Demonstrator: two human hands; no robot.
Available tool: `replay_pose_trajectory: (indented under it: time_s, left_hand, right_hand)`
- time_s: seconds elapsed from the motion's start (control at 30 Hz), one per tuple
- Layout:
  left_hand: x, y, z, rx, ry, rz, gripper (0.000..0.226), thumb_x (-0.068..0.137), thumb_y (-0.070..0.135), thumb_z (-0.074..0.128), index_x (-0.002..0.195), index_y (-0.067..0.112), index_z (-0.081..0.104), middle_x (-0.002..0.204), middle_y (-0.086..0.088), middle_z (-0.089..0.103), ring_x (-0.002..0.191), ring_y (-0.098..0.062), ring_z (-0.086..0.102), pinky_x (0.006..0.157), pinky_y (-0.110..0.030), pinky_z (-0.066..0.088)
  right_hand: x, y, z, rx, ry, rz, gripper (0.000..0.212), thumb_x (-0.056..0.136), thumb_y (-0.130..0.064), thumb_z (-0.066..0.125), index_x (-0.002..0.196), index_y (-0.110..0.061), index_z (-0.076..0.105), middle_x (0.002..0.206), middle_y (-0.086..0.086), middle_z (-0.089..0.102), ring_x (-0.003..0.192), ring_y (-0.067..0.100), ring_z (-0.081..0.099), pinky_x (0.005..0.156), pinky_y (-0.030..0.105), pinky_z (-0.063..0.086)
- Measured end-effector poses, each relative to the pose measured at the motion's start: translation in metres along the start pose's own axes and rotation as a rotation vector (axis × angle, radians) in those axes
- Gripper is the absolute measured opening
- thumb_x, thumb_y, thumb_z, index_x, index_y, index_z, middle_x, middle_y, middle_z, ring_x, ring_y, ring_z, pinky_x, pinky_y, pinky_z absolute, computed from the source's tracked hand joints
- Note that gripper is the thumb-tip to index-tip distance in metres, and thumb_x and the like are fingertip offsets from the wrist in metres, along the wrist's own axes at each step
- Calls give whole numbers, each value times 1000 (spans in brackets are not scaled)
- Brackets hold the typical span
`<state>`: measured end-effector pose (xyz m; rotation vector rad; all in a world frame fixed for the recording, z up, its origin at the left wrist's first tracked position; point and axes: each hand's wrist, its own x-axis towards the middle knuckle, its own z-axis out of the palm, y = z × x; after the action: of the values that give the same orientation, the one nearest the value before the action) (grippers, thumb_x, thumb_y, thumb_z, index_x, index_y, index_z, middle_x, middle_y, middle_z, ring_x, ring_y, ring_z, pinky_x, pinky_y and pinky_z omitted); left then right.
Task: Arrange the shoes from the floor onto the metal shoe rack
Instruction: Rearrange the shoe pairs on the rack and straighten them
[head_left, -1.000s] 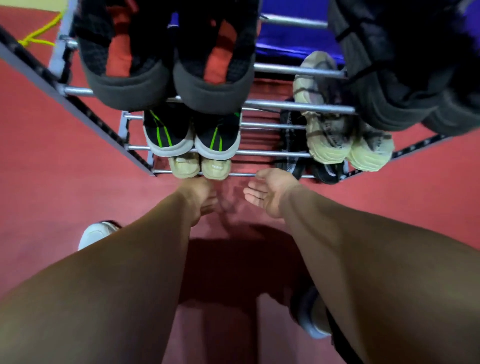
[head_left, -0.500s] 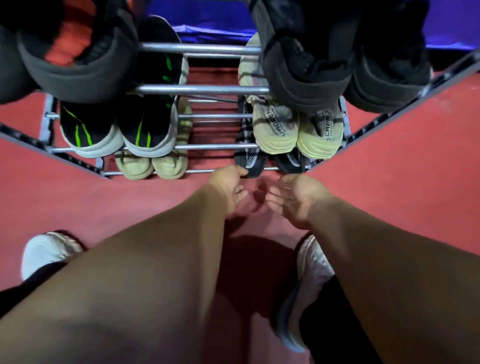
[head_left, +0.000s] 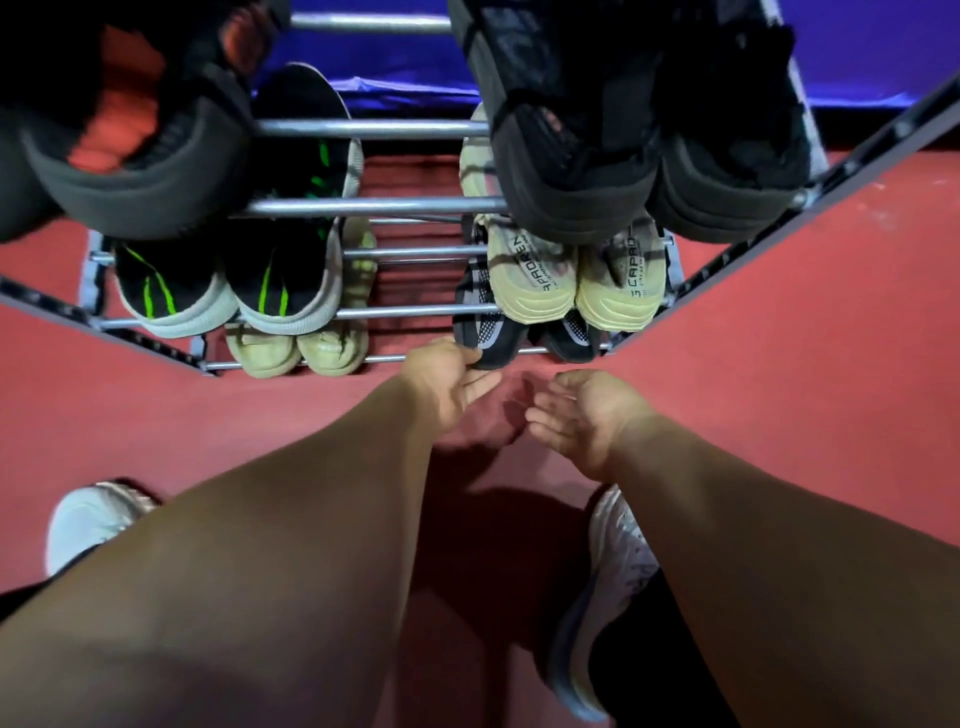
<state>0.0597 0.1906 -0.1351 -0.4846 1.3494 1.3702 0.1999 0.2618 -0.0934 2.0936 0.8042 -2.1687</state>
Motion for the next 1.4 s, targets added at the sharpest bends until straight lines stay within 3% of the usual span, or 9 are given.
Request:
replay_pose_trajectory:
  time_s: [0.3, 0.43, 0.57, 0.7, 0.8, 0.9, 1.03, 1.17, 1.4]
  left_hand:
    - [-91, 7, -80, 290, 39, -69, 21, 98, -6, 44, 106, 2, 62, 90, -10, 74, 75, -21, 72, 63, -34, 61]
    - [-138, 21, -103, 486, 41, -126, 18, 97, -3, 45, 103, 2, 61, 78, -10, 75, 72, -20, 71, 59, -34, 63]
    - [-200, 45, -110, 667, 25, -80, 11, 94, -3, 51, 92, 3, 60, 65, -9, 67, 68, -22, 67, 65, -38, 61]
    - [-265, 76, -114, 828, -3, 29, 13, 85, 8, 55, 74, 12, 59, 65, -6, 51, 53, -16, 47, 52, -20, 53]
    - [-304, 100, -118, 860, -9, 62, 17, 73, 12, 59, 88, 11, 68, 77, -8, 66, 58, -21, 62, 78, -36, 59]
    - [-334, 110, -119, 735, -39, 104, 30, 80, 7, 49, 102, 8, 71, 85, -8, 76, 62, -19, 71, 64, -34, 63]
    - [-352, 100, -118, 622, -81, 165, 60, 69, 10, 49, 127, 2, 66, 115, -14, 74, 84, -24, 71, 69, -32, 62]
    - [-355, 88, -104, 526, -127, 204, 52, 75, 6, 44, 121, 2, 68, 108, -15, 74, 80, -24, 71, 64, -31, 60]
    - [-349, 90, -96, 387, -122, 237, 39, 80, 11, 42, 106, 7, 70, 96, -11, 74, 71, -22, 71, 68, -31, 60]
  right_hand:
    - [-52, 16, 6, -162, 41, -76, 19, 104, -16, 47, 112, -8, 62, 105, 13, 69, 94, 31, 71, 68, 37, 58]
    - [-97, 17, 12, -548, 110, -173, 29, 104, -14, 44, 77, -13, 55, 72, 6, 53, 63, 21, 53, 58, 25, 49]
    - [-151, -5, 20, -1095, -62, -286, 17, 96, -9, 52, 91, -4, 68, 85, 17, 68, 76, 29, 69, 64, 28, 55]
    - [-224, -33, 5, -1106, 32, -449, 12, 93, -16, 58, 85, -9, 62, 80, 17, 58, 62, 28, 57, 51, 27, 44]
    - [-267, -42, -17, -975, 63, -588, 18, 98, -17, 58, 81, -10, 61, 86, 15, 63, 70, 28, 60, 60, 31, 48]
    - [-274, -34, -32, -769, 122, -630, 19, 98, -33, 61, 94, -14, 61, 92, 13, 62, 64, 20, 54, 62, 31, 45]
    - [-285, -23, -28, -724, 60, -606, 56, 94, -57, 61, 125, -11, 64, 118, 12, 68, 93, 23, 59, 81, 36, 46]
    - [-298, -22, -29, -633, 24, -638, 63, 94, -61, 60, 140, -17, 57, 136, 4, 56, 118, 24, 52, 95, 36, 38]
    - [-286, -17, -35, -723, -80, -457, 69, 87, -76, 54, 121, -17, 66, 112, 11, 72, 80, 29, 63, 90, 46, 56]
